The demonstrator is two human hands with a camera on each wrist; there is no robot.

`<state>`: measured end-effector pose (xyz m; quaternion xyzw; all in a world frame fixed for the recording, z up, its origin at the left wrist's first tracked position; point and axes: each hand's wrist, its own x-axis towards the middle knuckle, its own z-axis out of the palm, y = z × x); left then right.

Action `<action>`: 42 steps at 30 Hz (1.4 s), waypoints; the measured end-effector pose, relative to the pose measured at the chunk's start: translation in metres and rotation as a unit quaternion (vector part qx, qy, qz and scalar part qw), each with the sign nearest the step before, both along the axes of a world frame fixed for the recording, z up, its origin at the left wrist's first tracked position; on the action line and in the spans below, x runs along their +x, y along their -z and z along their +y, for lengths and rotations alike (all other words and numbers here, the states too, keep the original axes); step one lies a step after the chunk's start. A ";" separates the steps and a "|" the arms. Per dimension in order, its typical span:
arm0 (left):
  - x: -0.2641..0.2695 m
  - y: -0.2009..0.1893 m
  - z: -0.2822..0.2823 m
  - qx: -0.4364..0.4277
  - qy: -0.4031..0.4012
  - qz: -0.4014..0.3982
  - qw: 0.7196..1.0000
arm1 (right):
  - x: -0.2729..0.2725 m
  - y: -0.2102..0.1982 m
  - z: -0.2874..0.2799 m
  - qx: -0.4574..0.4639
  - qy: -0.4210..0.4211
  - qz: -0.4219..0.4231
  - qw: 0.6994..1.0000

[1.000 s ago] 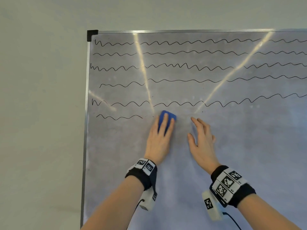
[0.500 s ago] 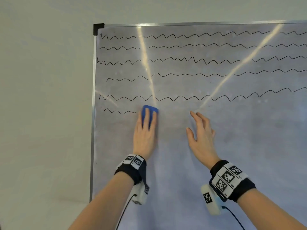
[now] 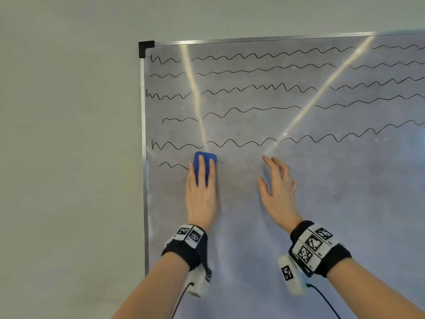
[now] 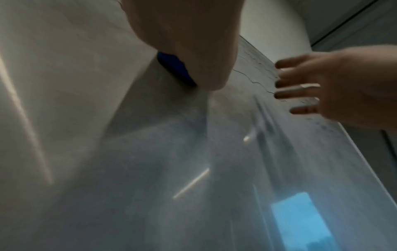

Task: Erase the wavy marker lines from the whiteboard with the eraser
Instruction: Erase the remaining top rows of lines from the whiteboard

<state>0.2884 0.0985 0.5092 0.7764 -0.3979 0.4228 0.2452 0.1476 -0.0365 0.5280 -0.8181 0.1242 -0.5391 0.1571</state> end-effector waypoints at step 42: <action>0.008 0.007 0.009 0.129 0.052 -0.125 0.982 | 0.016 -0.015 0.034 0.004 0.046 -0.043 0.998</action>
